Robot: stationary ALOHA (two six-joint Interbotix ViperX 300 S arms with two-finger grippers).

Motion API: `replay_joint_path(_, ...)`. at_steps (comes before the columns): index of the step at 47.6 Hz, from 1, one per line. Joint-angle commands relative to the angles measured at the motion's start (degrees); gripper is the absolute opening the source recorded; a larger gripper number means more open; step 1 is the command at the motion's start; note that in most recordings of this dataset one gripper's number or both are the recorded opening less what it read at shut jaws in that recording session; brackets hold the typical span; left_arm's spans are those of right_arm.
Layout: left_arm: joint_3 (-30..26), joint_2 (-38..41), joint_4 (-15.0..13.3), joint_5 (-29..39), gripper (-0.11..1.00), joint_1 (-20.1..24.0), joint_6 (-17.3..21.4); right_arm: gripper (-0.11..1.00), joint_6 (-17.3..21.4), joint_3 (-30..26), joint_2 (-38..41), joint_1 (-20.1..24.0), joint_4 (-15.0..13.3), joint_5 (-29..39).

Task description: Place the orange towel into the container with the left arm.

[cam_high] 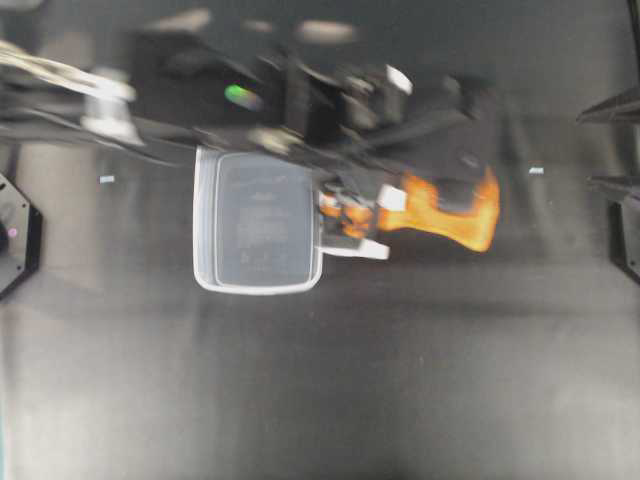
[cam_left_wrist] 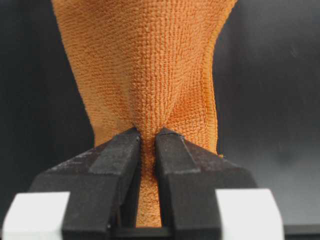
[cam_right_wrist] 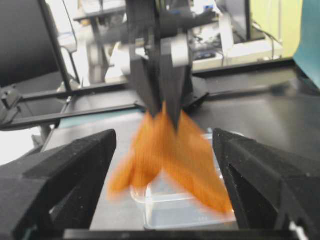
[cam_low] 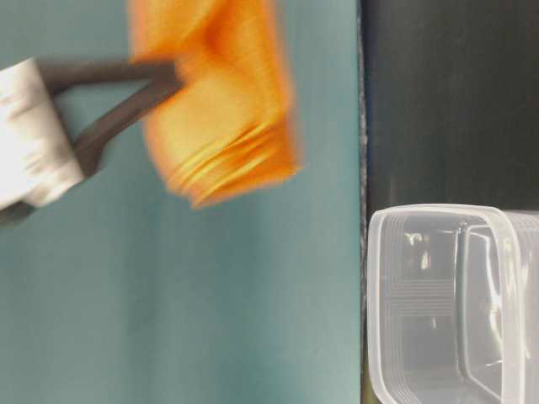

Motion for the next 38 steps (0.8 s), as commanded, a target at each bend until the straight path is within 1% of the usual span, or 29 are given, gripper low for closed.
replay_joint_path(1,2.0,-4.4,0.2,4.5,0.06,0.8,-0.1,0.76,-0.1,-0.4,0.3,-0.2,0.0,-0.4)
replay_joint_path(4,6.0,-6.4,0.3,6.3,0.06,1.1,-0.2,0.76,-0.1,-0.4,0.3,-0.2,0.0,-0.3)
replay_joint_path(9,12.9,-9.1,0.2,4.8,0.06,1.1,-0.4,0.76,-0.1,-0.2,0.3,-0.2,0.0,-0.4)
replay_joint_path(11,16.8,-10.2,0.2,2.7,0.06,1.1,-0.5,0.76,0.0,-0.2,0.3,-0.2,0.0,-0.4)
replay_joint_path(20,30.8,-13.2,0.3,-7.6,0.06,1.7,-0.9,0.76,0.0,-0.1,0.4,-0.2,0.0,-0.4)
replay_joint_path(22,33.1,-13.6,0.2,-9.3,0.06,1.8,-0.9,0.76,0.0,0.1,0.4,-0.2,0.0,-0.4)
replay_joint_path(31,39.2,-14.5,0.2,-14.9,0.06,1.8,-0.1,0.76,0.0,0.1,0.5,-0.2,0.0,-0.4)
replay_joint_path(38,40.4,-13.6,0.2,-17.8,0.06,1.6,0.1,0.76,0.0,0.2,0.6,-0.2,0.0,-0.4)
